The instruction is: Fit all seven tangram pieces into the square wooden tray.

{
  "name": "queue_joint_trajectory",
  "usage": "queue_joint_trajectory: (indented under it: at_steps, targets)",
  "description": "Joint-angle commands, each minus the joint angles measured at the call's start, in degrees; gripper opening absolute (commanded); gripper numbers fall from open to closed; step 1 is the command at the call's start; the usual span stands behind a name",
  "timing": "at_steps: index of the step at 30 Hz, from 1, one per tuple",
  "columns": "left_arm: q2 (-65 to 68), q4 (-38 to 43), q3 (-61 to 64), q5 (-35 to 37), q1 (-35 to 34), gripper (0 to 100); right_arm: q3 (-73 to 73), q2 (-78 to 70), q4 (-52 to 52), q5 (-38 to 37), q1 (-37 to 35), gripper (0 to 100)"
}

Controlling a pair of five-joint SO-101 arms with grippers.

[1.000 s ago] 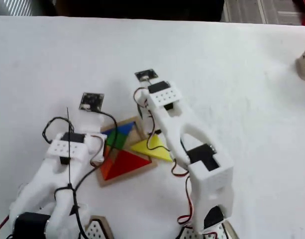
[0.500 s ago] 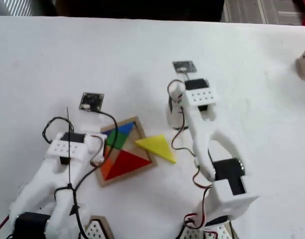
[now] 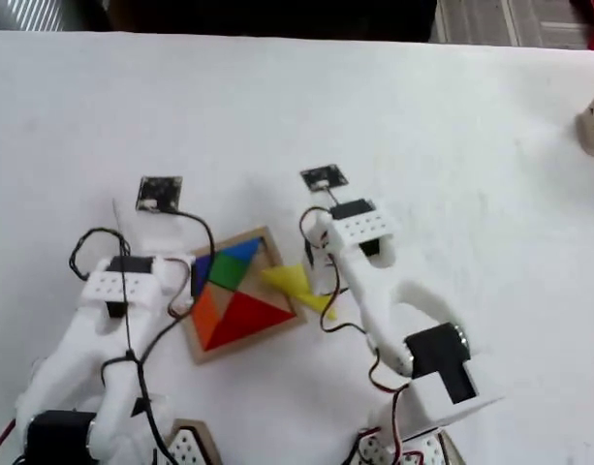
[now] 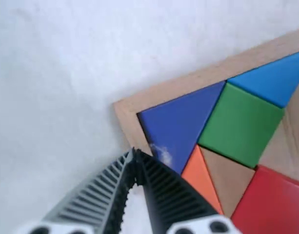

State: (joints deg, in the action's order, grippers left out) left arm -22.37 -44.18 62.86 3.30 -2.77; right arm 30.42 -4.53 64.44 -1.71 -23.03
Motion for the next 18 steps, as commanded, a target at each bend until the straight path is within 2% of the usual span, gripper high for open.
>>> queue_joint_trajectory:
  at_steps: [1,10,18]
  targets:
    - [0.7,3.7,0.4,2.2,-0.1,2,-1.9,-0.1,-0.5,-0.6,-2.6,1.8]
    - [0.7,4.5,0.7,2.3,0.9,2,-4.5,0.4,-2.7,1.4,-10.2,1.8]
    - [0.7,4.5,0.7,2.0,1.1,2,-6.2,0.4,-2.6,1.4,-10.9,1.8]
